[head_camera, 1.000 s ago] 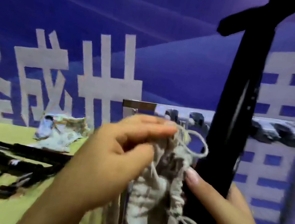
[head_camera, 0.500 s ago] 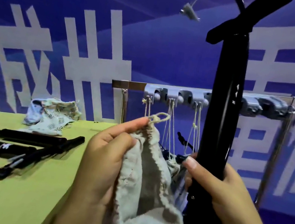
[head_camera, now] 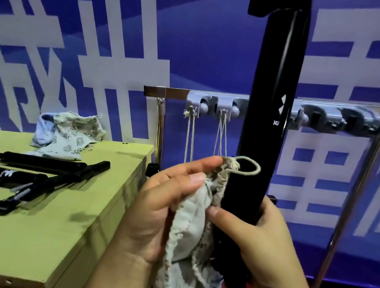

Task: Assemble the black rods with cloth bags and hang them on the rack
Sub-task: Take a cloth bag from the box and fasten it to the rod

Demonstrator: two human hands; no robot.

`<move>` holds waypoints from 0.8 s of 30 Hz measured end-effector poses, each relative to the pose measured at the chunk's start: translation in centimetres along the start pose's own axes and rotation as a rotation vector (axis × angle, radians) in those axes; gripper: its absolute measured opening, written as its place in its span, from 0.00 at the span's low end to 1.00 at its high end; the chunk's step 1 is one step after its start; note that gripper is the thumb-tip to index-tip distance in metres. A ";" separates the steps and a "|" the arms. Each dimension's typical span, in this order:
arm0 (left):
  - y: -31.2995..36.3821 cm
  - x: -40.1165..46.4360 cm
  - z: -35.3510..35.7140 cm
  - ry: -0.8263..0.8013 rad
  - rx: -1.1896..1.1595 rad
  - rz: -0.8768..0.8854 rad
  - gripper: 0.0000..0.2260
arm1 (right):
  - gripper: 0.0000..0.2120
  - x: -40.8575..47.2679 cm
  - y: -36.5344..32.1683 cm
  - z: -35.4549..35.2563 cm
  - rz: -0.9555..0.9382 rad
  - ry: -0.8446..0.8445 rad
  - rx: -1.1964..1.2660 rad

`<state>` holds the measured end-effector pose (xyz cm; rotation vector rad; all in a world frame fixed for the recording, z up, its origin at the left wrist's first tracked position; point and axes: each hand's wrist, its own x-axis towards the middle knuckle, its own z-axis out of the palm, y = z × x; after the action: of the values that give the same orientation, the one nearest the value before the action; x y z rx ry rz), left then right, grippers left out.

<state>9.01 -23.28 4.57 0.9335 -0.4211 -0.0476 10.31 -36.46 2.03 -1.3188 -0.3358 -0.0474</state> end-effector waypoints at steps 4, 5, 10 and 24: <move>-0.7 -0.7 -1.1 0.112 0.494 0.042 0.24 | 0.08 0.5 0.1 -0.5 -0.008 0.085 -0.004; -0.9 -0.9 -1.7 0.197 0.775 0.079 0.26 | 0.07 0.6 0.1 -0.9 -0.013 0.117 -0.015; -0.7 -1.3 -5.9 0.479 1.519 0.015 0.32 | 0.08 2.0 -0.5 -3.8 -0.087 0.334 -0.098; 0.5 -3.3 -9.7 0.330 -0.065 -0.207 0.22 | 0.11 3.4 1.5 -6.4 -0.100 0.455 -0.175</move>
<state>9.56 -14.82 -1.20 0.8988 -0.0162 -0.0938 15.24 -41.63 0.24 -1.4195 -0.0086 -0.4627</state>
